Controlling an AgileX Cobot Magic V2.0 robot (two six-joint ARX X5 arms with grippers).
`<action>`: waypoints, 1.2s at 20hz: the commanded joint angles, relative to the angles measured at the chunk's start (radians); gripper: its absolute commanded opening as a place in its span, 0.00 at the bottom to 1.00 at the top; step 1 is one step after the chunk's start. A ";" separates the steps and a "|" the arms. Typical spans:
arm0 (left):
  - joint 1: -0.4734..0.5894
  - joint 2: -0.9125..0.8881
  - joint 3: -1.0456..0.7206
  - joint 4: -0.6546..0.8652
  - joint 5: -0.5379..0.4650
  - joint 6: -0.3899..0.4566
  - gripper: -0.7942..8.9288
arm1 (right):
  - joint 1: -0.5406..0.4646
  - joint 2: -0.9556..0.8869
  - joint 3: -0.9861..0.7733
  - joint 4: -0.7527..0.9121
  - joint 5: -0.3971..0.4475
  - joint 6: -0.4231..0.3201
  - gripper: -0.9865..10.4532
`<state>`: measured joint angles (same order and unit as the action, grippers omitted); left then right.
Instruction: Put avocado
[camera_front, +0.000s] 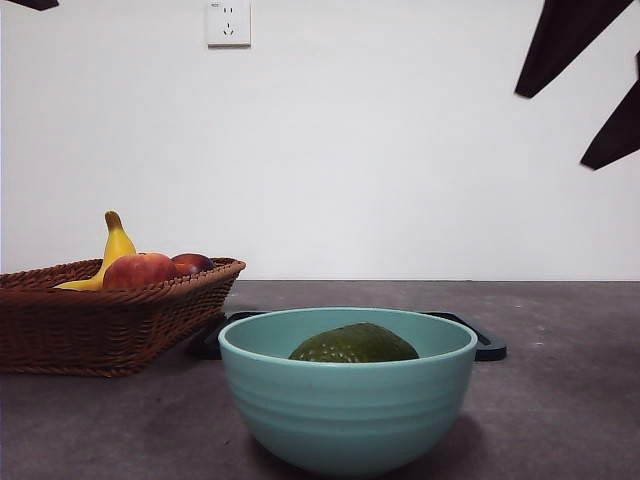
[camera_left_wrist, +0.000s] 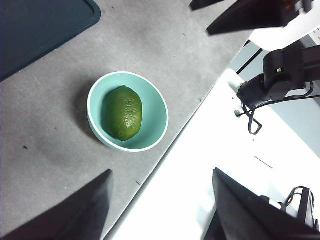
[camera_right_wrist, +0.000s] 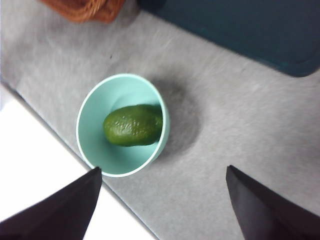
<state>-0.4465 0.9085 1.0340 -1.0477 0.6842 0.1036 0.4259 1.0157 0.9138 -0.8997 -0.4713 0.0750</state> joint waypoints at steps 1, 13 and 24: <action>-0.006 0.005 0.006 0.009 0.006 0.021 0.40 | 0.033 0.042 0.017 0.031 0.000 -0.005 0.43; -0.006 0.005 0.006 0.022 0.005 0.020 0.40 | 0.216 0.338 0.017 0.251 0.209 -0.004 0.40; -0.006 0.005 0.006 0.023 0.005 0.020 0.40 | 0.299 0.496 0.016 0.365 0.322 -0.003 0.29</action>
<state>-0.4473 0.9085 1.0336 -1.0355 0.6838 0.1135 0.7147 1.4956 0.9138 -0.5415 -0.1532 0.0750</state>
